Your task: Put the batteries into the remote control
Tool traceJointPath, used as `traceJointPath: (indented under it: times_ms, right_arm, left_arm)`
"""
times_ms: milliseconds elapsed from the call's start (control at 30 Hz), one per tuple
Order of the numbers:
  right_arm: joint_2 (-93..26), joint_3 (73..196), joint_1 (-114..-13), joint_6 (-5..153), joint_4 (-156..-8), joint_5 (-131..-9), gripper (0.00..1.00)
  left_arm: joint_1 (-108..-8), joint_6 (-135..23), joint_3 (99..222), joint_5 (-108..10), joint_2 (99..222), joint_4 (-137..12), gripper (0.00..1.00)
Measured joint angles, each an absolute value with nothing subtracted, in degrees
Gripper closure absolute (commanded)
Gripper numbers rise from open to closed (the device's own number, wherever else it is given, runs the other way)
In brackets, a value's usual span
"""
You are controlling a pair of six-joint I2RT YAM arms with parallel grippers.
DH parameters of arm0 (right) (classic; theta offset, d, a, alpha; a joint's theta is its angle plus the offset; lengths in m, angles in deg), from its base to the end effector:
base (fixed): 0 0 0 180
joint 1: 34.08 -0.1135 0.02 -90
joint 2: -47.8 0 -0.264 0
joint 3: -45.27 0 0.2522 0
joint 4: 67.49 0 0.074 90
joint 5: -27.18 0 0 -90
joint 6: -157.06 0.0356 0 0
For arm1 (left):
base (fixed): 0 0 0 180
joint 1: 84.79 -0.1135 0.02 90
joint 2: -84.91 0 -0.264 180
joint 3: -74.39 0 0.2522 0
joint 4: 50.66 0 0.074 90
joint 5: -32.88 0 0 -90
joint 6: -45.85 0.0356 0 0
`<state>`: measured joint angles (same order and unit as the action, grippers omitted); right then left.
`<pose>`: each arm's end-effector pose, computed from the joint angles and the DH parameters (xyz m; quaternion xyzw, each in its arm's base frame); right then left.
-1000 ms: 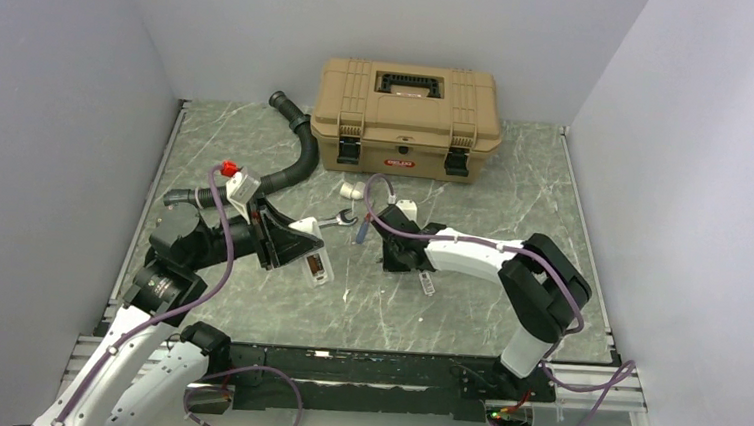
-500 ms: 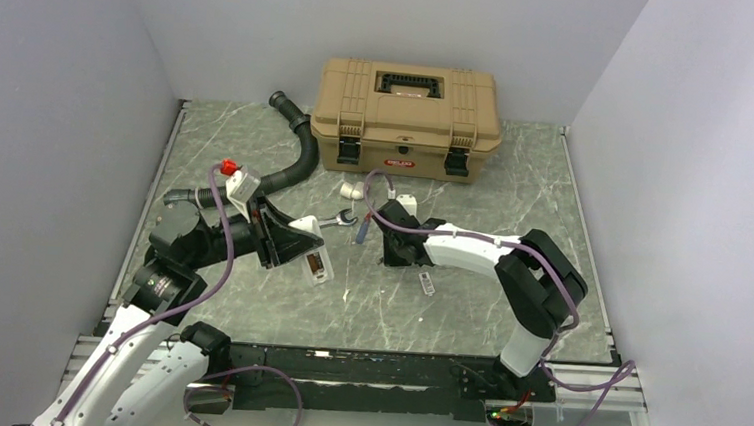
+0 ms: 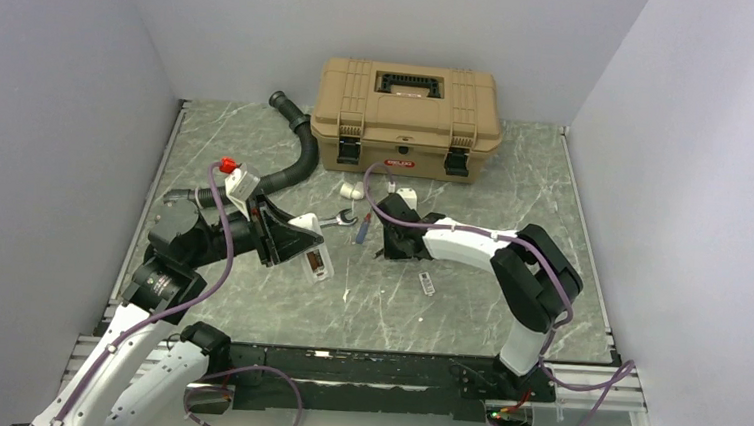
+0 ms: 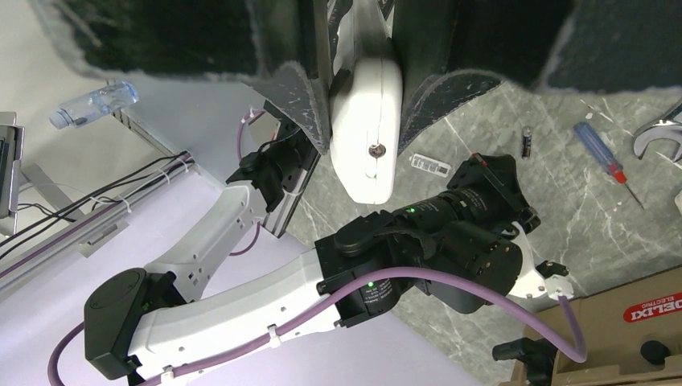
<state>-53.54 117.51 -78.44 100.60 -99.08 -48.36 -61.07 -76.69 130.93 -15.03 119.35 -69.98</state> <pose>0.2531 0.2351 0.1551 -0.0588 0.9585 0.0631 0.2717 0.1151 -0.0767 0.3626 0.2097 0.6618 -0.5370 0.4792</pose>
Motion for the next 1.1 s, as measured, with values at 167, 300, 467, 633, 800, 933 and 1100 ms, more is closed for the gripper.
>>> traceJointPath:
  times_ms: [167, 300, 467, 633, 800, 933, 1100]
  right_arm:
    - [-53.94, 117.90, -78.39, 100.47, -98.55, -49.74, 0.99]
    - [-54.20, 117.92, -78.26, 100.49, -97.46, -51.44, 1.00]
    - [-55.66, 119.47, -78.24, 100.47, -96.39, -52.75, 1.00]
    - [-57.02, 121.07, -78.24, 99.59, -96.15, -52.97, 1.00]
    - [-58.31, 122.42, -78.26, 97.78, -95.30, -53.17, 1.00]
    - [-58.90, 123.01, -78.26, 96.95, -94.73, -53.10, 0.98]
    - [-58.90, 123.04, -78.26, 97.23, -94.42, -53.10, 0.75]
  left_arm:
    - [-61.07, -76.47, 130.93, -15.43, 119.24, -70.79, 1.00]
    - [-61.07, -76.49, 130.93, -15.82, 119.24, -71.21, 1.00]
    - [-61.07, -76.47, 130.93, -16.04, 119.24, -71.25, 1.00]
    - [-61.07, -76.36, 130.93, -16.15, 119.17, -71.58, 1.00]
    - [-61.07, -76.29, 130.93, -16.48, 119.00, -72.06, 1.00]
    - [-61.07, -76.29, 130.93, -16.50, 118.76, -72.45, 1.00]
    - [-61.07, -76.29, 130.93, -16.52, 118.76, -72.48, 1.00]
